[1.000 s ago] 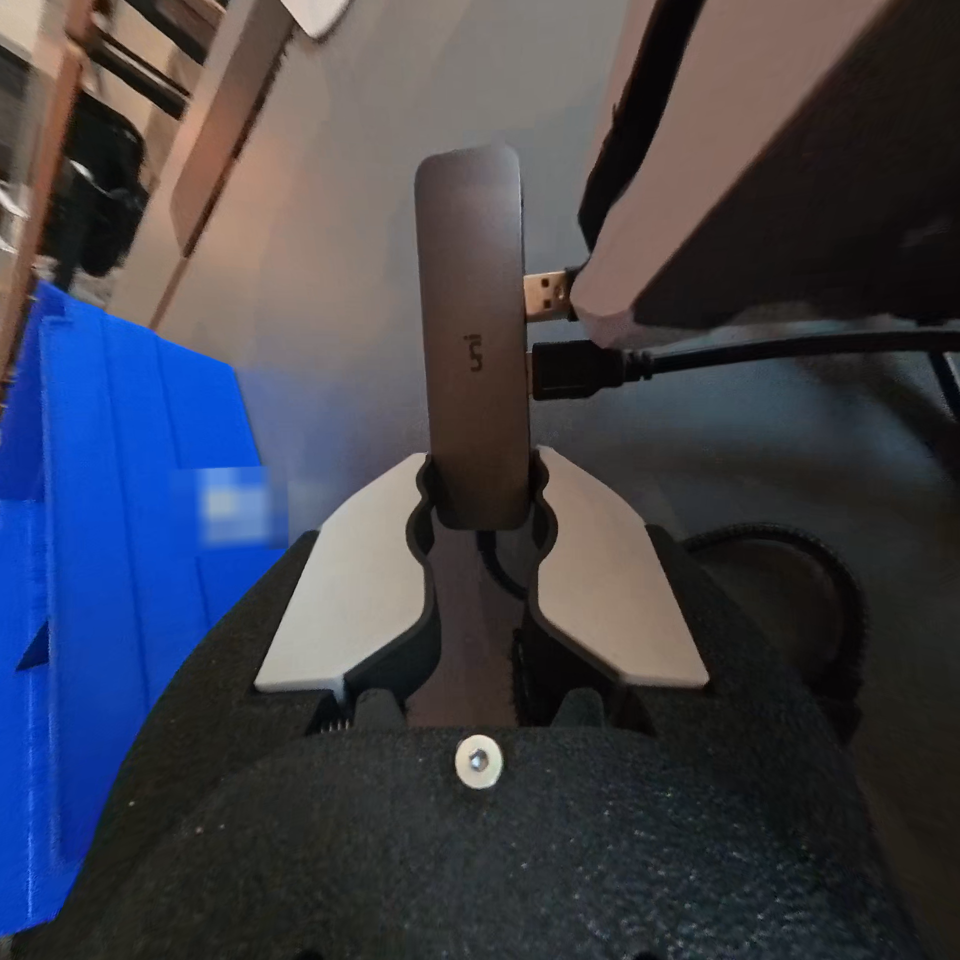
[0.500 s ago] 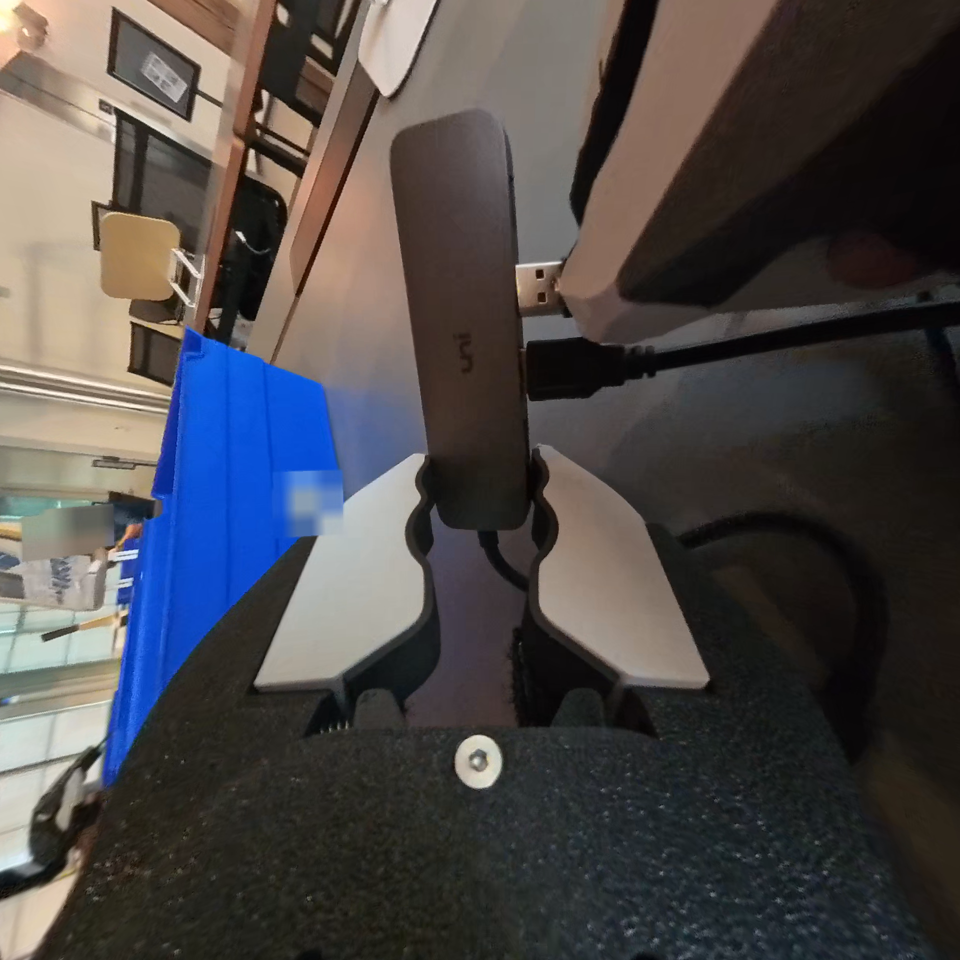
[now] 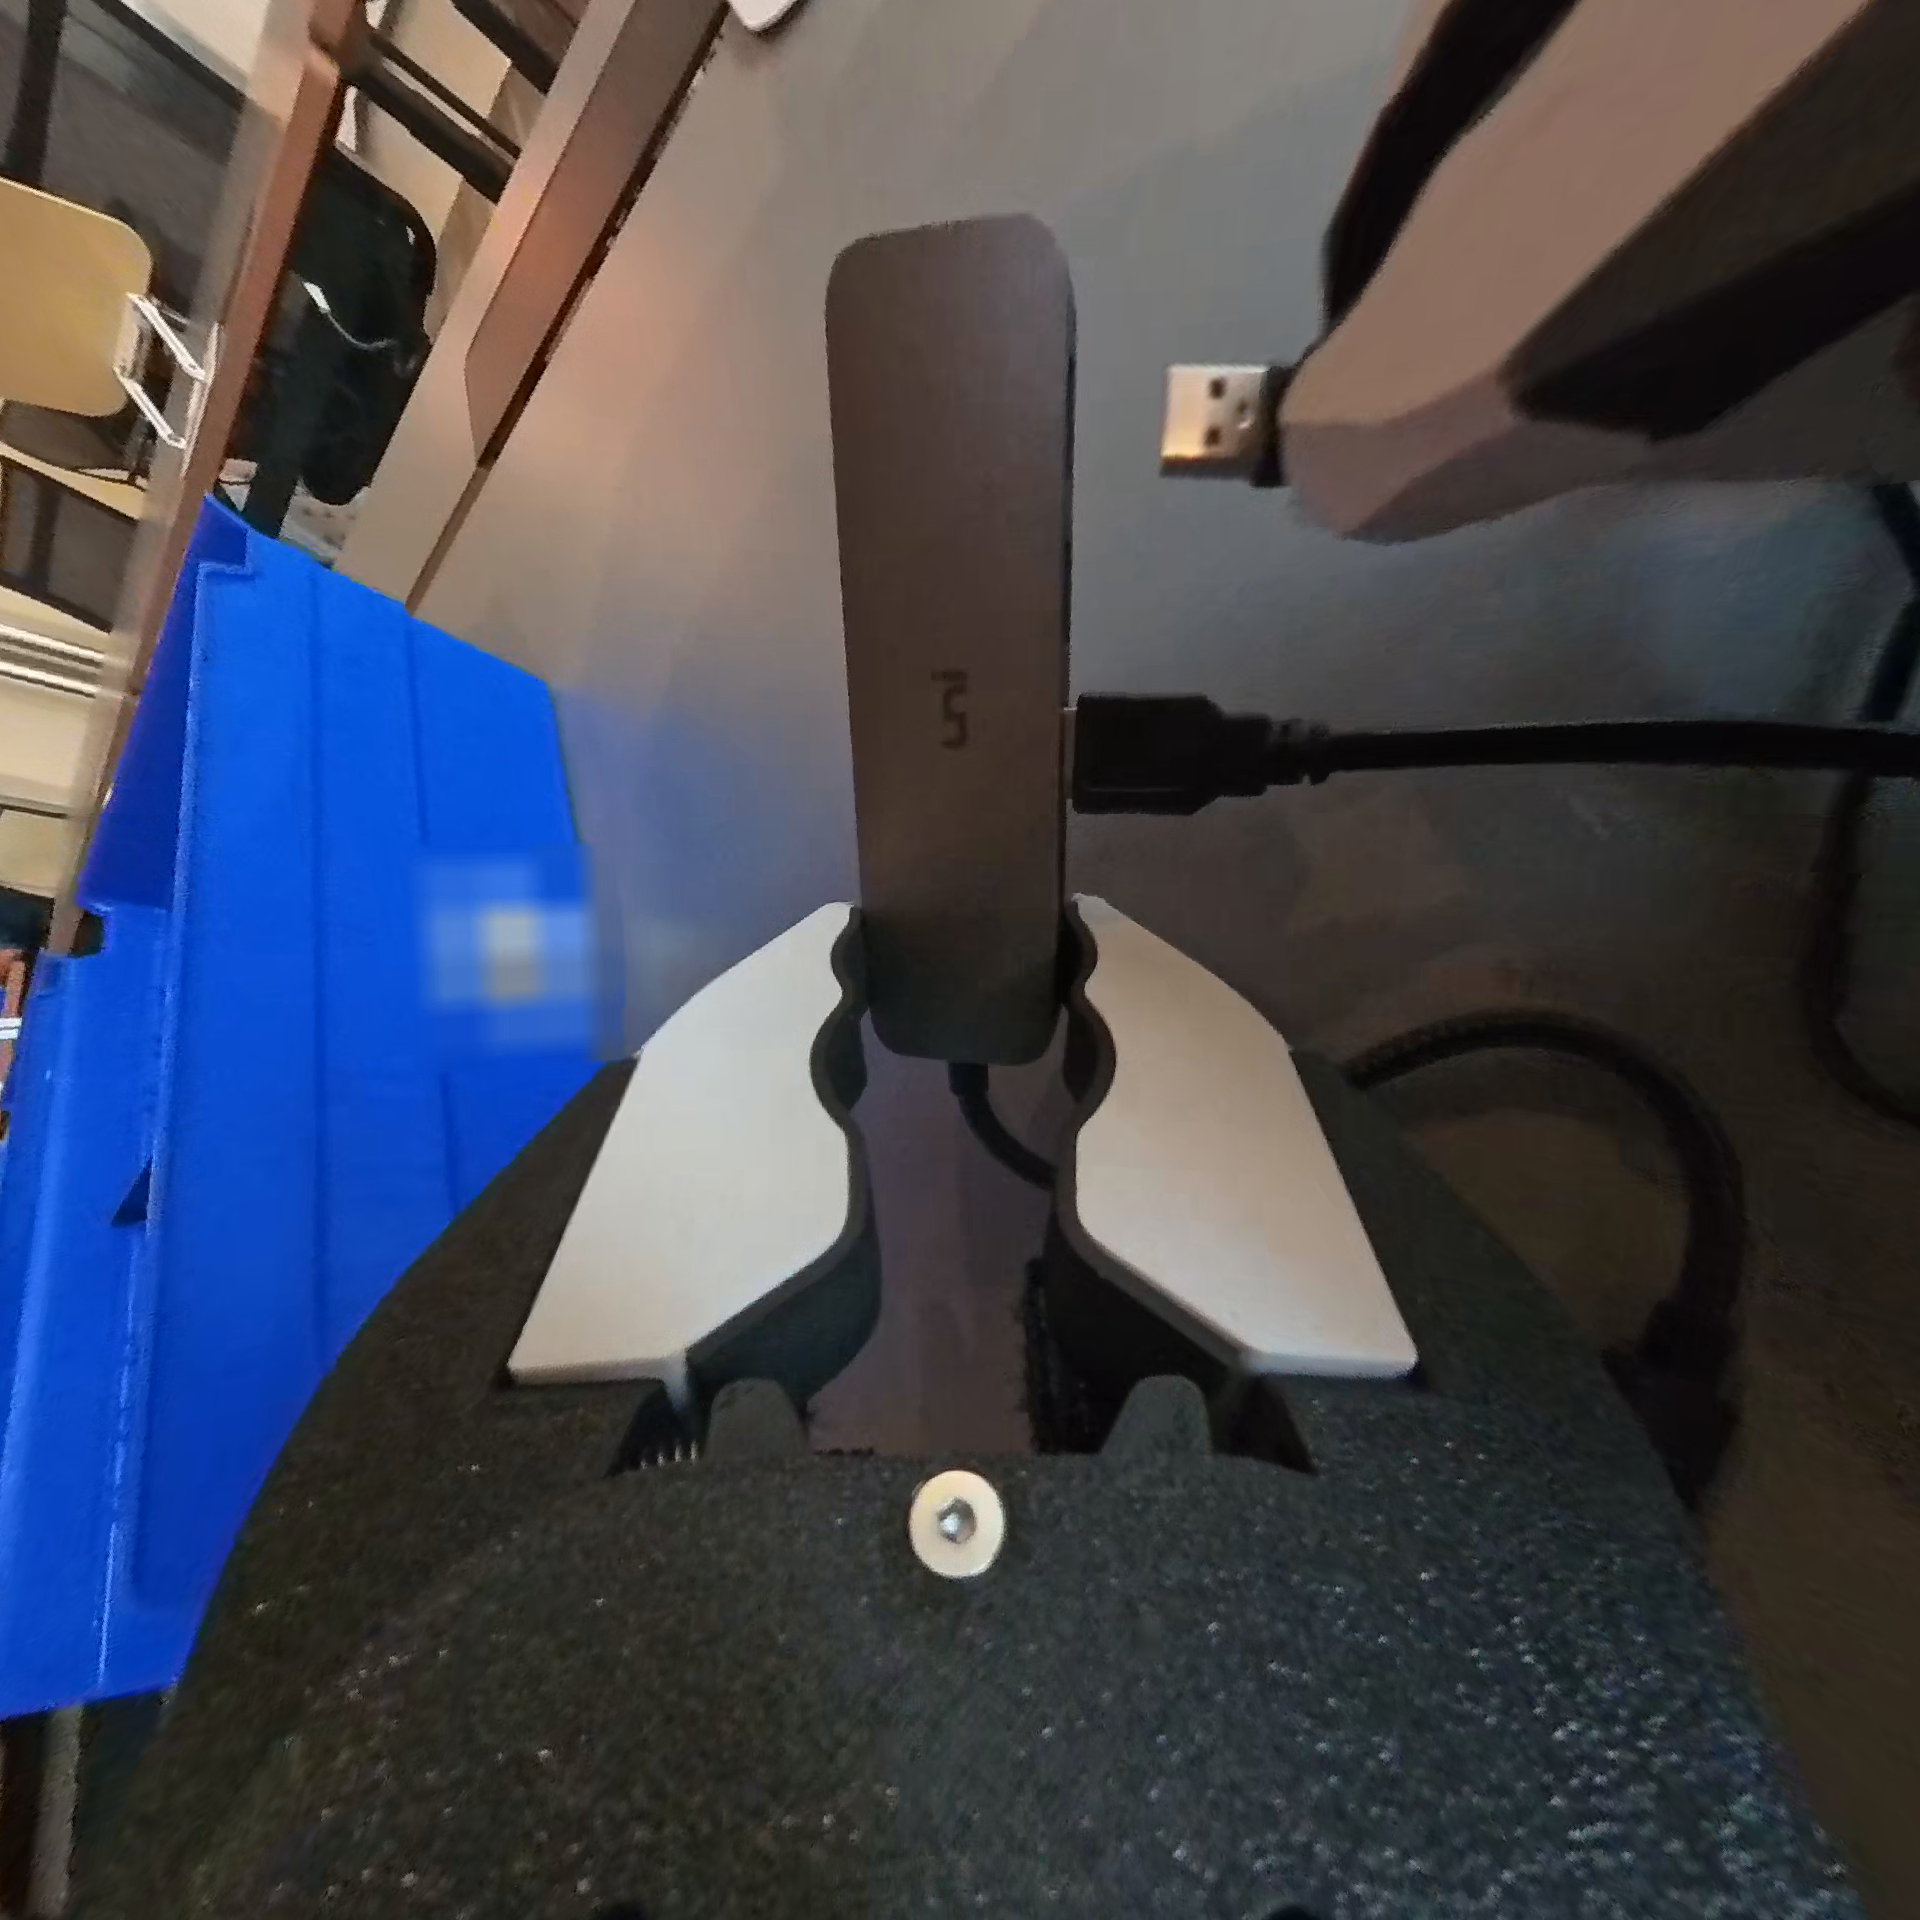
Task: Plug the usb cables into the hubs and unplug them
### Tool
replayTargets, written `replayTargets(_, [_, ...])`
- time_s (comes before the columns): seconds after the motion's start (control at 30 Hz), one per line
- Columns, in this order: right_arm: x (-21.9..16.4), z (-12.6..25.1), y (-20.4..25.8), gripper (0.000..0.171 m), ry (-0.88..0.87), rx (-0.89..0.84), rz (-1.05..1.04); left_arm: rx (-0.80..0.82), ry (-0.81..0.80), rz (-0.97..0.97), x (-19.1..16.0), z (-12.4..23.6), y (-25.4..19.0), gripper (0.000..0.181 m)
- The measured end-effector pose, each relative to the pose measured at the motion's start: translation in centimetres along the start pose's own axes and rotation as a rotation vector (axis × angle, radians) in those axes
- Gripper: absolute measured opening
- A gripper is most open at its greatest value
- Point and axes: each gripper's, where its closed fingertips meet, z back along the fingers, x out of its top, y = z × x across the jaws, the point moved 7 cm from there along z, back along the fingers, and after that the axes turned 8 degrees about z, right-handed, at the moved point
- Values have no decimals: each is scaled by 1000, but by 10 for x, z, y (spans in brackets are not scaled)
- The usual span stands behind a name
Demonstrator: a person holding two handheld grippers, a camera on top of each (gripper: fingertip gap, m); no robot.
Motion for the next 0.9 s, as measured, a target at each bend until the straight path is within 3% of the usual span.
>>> replayTargets(0.9, [6, 9, 5, 13, -20, -74, 36, 74, 53, -73, 4, -1, -5, 35])
